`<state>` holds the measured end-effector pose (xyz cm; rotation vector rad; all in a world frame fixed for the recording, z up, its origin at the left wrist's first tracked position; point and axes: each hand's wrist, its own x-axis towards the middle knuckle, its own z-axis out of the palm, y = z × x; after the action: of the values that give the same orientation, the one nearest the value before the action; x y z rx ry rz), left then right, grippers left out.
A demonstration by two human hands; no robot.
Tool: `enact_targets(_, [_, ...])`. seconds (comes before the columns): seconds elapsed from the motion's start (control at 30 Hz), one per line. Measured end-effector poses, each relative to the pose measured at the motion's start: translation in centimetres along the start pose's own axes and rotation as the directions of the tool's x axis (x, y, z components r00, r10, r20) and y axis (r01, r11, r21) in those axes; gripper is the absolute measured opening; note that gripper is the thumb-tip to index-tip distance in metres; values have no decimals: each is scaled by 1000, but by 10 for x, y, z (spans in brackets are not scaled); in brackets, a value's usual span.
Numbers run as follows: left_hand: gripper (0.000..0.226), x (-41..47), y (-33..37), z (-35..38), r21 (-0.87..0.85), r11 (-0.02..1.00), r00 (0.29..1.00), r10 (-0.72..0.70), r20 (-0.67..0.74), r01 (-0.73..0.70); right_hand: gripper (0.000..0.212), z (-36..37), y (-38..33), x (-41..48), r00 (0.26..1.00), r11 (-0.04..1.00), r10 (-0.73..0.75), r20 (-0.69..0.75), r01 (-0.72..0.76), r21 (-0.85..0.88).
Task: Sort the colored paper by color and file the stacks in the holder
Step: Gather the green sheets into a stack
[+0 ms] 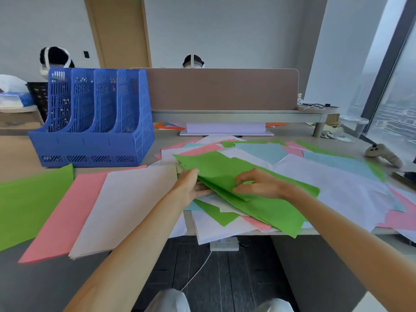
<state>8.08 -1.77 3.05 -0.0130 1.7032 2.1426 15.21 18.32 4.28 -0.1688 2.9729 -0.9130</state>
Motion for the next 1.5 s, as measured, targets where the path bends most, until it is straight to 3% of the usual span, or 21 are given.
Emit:
enact_targets(0.03, [30,0,1,1,34,999,1000,20,-10,-20,39,-3,0,-4,999,998,24,25,-26,57])
enact_targets(0.1, [32,0,2,2,62,997,999,49,-20,-48,64,-6,7,-4,993,990,95,-64,-87,109])
enact_targets(0.2, [30,-1,0,5,133,989,998,67,6,-67,91,-9,31,4,897,905,339,-283,-393,-162])
enact_targets(0.27, [30,-2,-3,7,186,980,997,70,36,-75,98,-5,47,5,836,785,494,-236,-546,-291])
enact_targets(0.33, [31,-1,-5,8,231,969,995,80,58,-91,89,-1,55,5,830,764,515,-214,-557,-324])
enact_targets(0.43, [31,-1,-6,11,249,964,994,76,78,-93,65,1,50,5,866,817,438,-239,-495,-296])
enact_targets(0.57, [28,-5,-8,19,257,958,989,101,109,-126,60,-1,32,10,877,862,436,-202,-471,-186])
enact_targets(0.73, [26,-13,3,25,328,922,978,205,36,-205,49,-18,25,9,876,908,418,-240,-401,120])
enact_targets(0.83, [14,-22,20,24,316,904,957,281,73,-289,66,-25,34,8,846,909,413,-336,-363,203])
enact_targets(0.97, [49,-27,46,17,338,864,927,360,101,-372,91,-33,34,11,870,908,345,-353,-213,361])
enact_targets(1.1, [55,-26,56,14,346,850,913,405,53,-397,66,-39,27,10,943,791,262,-204,-89,605])
enact_targets(1.23, [41,-31,61,12,314,816,863,504,23,-485,24,-39,17,12,882,766,186,-434,146,626])
enact_targets(1.4, [65,-42,78,19,286,747,782,622,17,-600,32,-49,6,12,808,714,136,-574,322,622])
enact_targets(1.5, [45,-39,88,18,291,712,757,650,72,-639,40,-52,0,8,786,726,99,-610,362,585])
